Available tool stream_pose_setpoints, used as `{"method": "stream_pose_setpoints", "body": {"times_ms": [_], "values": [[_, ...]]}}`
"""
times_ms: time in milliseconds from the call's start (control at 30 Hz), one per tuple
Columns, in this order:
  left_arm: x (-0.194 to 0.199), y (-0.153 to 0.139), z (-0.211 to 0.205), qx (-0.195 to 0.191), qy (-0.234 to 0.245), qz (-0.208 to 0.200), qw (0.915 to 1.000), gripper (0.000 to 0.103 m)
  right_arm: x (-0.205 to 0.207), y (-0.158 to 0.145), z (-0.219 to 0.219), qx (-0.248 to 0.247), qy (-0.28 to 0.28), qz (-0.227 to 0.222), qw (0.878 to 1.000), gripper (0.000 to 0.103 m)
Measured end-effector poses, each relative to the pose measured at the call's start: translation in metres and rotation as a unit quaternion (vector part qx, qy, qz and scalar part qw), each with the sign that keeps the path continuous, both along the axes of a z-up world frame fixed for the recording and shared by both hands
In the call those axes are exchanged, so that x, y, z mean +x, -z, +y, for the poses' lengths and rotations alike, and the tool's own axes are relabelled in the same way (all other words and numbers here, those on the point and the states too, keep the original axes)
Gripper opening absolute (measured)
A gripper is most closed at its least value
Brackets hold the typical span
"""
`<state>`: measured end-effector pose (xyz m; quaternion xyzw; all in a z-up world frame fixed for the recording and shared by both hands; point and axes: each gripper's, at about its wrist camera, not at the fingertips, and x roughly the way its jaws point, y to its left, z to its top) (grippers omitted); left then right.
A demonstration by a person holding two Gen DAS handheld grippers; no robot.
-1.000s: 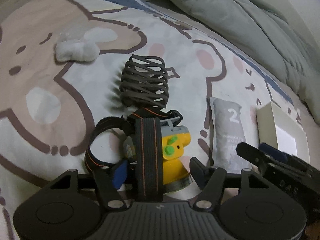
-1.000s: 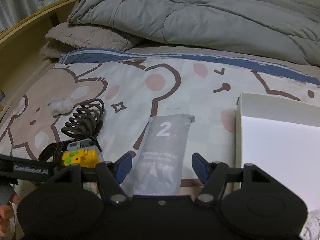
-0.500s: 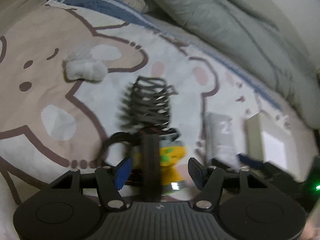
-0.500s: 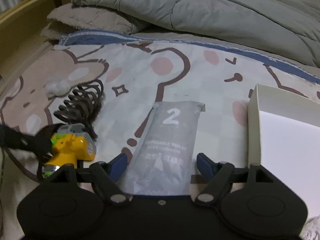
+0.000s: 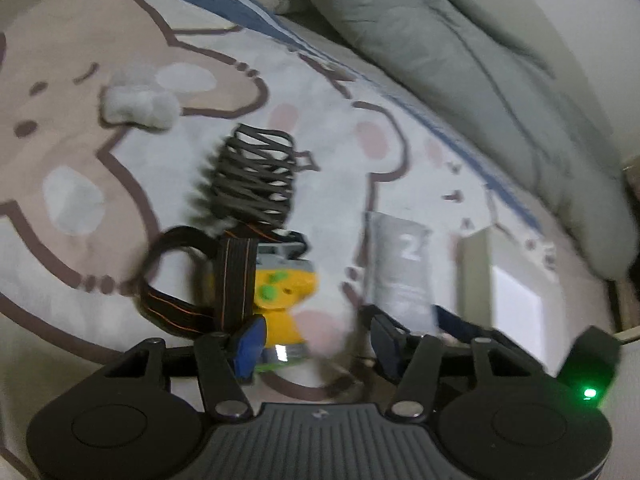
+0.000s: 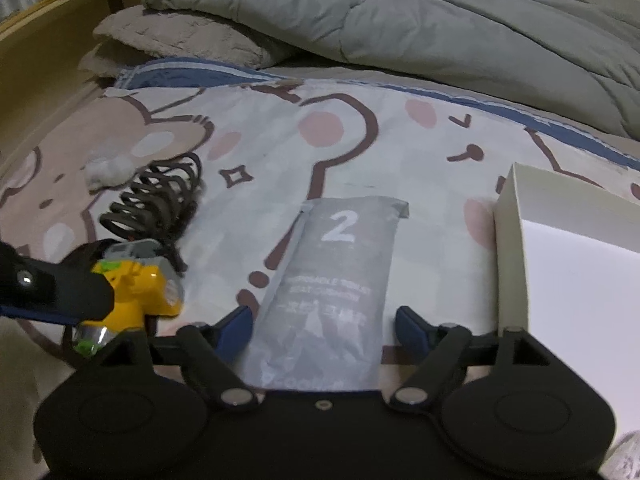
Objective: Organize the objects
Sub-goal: 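Grasp the gray printed bag with the right tool while the left tool grasps the yellow headlamp, then lift the gray bag with the right tool while the left tool lifts the headlamp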
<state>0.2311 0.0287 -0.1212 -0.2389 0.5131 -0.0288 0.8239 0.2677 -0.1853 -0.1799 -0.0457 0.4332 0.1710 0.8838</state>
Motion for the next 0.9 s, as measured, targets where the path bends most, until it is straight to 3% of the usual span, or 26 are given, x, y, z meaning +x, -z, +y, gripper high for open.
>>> {"method": "stream_pose_setpoints", "body": {"times_ms": [167, 400, 667, 900], "values": [[0.003, 0.004, 0.002, 0.015, -0.003, 0.007, 0.9999, 0.058, 0.000, 0.008, 0.003, -0.015, -0.012, 0.011, 1.000, 0.081], [0.010, 0.011, -0.006, 0.053, 0.007, 0.010, 0.9985, 0.058, -0.013, 0.001, 0.006, -0.033, -0.042, 0.024, 0.998, 0.059], [0.012, 0.022, -0.010, 0.074, -0.002, 0.020, 0.9970, 0.052, -0.045, -0.006, -0.005, -0.039, -0.055, 0.062, 0.996, 0.059], [0.012, 0.031, -0.005, 0.051, -0.029, 0.036, 0.9976, 0.049, -0.080, -0.008, -0.005, -0.049, -0.105, 0.117, 0.986, 0.064]]}}
